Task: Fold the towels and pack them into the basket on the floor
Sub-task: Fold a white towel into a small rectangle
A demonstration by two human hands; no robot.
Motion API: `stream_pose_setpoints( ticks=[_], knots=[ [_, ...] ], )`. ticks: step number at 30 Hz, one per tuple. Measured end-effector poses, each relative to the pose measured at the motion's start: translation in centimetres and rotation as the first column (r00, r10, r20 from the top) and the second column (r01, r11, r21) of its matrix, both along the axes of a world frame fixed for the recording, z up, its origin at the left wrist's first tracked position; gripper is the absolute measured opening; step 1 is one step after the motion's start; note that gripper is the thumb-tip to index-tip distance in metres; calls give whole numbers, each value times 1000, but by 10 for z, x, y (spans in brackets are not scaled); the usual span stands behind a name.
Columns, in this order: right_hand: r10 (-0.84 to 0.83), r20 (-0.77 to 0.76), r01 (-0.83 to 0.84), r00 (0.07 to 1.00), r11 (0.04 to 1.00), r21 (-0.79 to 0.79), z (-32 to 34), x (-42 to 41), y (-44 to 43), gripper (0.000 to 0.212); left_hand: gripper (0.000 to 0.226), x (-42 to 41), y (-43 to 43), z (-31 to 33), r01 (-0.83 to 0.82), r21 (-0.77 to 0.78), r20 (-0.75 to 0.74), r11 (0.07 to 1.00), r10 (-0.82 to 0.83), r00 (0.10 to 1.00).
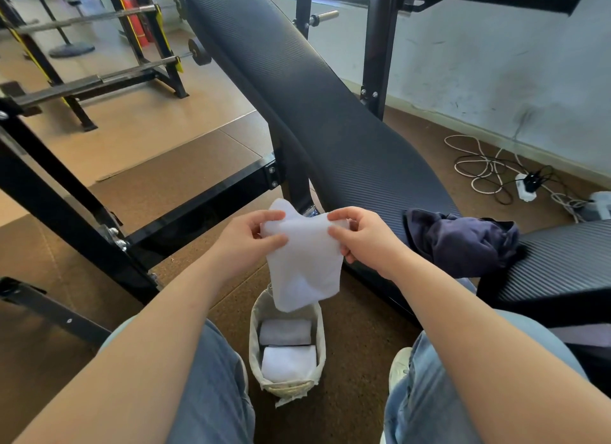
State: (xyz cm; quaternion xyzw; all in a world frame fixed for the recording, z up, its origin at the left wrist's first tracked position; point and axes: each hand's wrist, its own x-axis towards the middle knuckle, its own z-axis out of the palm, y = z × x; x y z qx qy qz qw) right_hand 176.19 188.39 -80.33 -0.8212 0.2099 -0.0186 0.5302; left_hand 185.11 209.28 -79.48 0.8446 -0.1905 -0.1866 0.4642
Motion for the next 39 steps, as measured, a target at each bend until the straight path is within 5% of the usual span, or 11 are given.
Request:
stream_pose_setpoints(
  ticks=[4, 9, 18, 26, 35, 39],
  knots=[
    [109, -38, -115, 993, 966, -233, -3, -4, 1, 60, 66, 1, 6, -7, 2, 161, 189, 987, -33, 981],
    [106, 24, -89, 994, 923, -375, -10, -2, 2, 42, 39, 4, 6, -13, -37, 284, 427, 958, -92, 900],
    [77, -5, -73, 997, 919, -387, -10, 0, -1, 25, 16, 7, 4, -11, -139, 281, 294, 949, 53, 954],
    [116, 17, -105, 993, 947, -302, -3, 1, -15, 15, 16, 14, 6, -2, -81, 115, 127, 990, 66, 990],
    [185, 49, -162, 982, 939, -304, 1, -2, -10, 15, 103, 7, 3, -8, 168, 165, 43, 972, -177, 983],
    [235, 61, -208, 970, 935, -288, 0, -4, -9, 18, 67, 7, 3, -11, 238, 295, 157, 925, -293, 943]
  ],
)
